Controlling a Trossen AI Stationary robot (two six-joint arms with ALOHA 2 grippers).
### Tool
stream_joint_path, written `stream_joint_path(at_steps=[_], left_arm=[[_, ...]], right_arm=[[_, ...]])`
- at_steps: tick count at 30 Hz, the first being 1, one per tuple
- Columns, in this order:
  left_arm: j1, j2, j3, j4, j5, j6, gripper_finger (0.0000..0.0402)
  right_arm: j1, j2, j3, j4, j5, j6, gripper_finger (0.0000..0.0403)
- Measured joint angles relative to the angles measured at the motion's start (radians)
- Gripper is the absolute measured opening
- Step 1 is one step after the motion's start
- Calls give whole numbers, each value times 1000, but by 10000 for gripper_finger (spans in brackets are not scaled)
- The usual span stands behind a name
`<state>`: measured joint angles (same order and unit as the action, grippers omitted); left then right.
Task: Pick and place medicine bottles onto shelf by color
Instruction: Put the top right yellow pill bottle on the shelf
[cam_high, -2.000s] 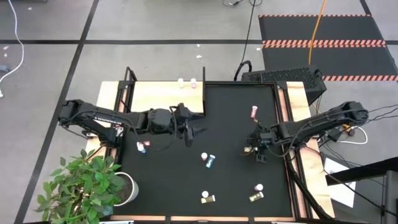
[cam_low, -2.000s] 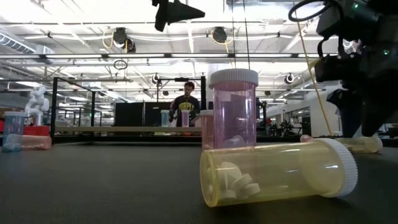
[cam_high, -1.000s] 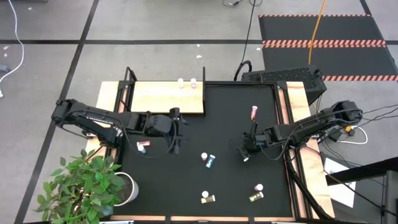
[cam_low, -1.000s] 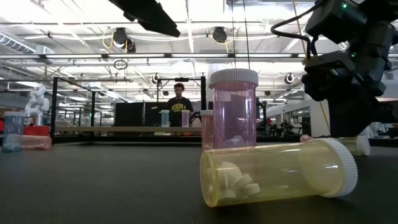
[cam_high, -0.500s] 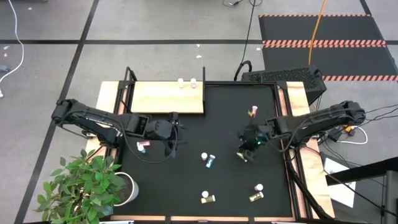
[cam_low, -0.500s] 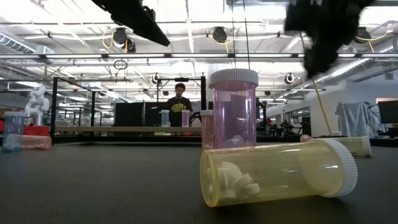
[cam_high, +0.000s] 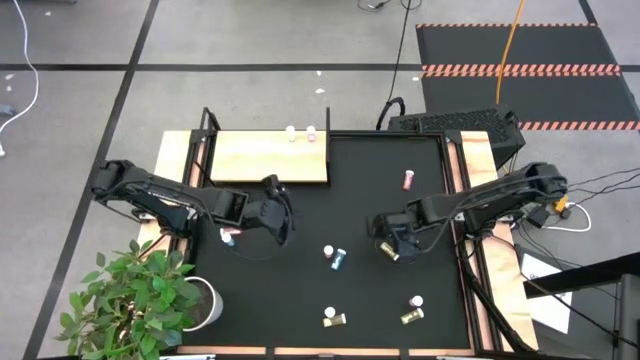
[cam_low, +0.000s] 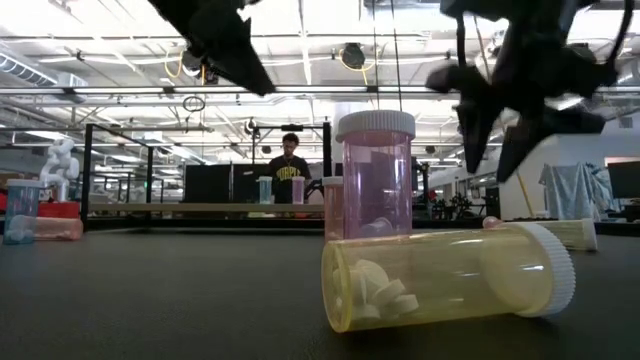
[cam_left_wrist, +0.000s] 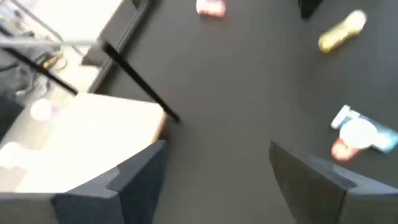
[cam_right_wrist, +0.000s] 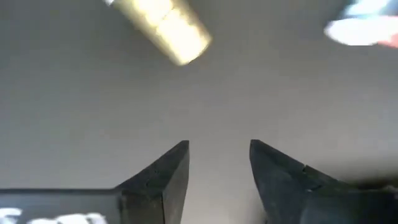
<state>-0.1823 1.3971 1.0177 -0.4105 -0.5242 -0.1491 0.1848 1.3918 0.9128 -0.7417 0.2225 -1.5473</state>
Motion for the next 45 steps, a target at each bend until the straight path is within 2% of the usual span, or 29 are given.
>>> stream_joint_path(at_steps=[6,15,19,25,29,33,38,45], left_arm=[[-41,31,-1,-42,0,-19,282],[-47,40,-1,-63,1,-49,282],[-42,40,-1,-59,1,-57,282],[-42,40,-1,-58,1,-70,282],[-44,40,-1,-58,1,-86,282],[-49,40,-1,-58,1,-100,282],[-49,40,-1,-57,1,-108,282],[-50,40,-1,-57,1,-109,282]], right_arm=[[35,8,-73,8,-53,-113,169],[106,-11,-134,105,-190,-271,169],[119,-11,-200,244,-198,-285,169],[118,-8,-267,342,-171,-321,169],[118,-10,-289,351,-170,-285,169],[110,-11,-294,352,-188,-154,164],[107,-11,-296,349,-218,24,132],[76,-10,-297,353,-315,266,89]])
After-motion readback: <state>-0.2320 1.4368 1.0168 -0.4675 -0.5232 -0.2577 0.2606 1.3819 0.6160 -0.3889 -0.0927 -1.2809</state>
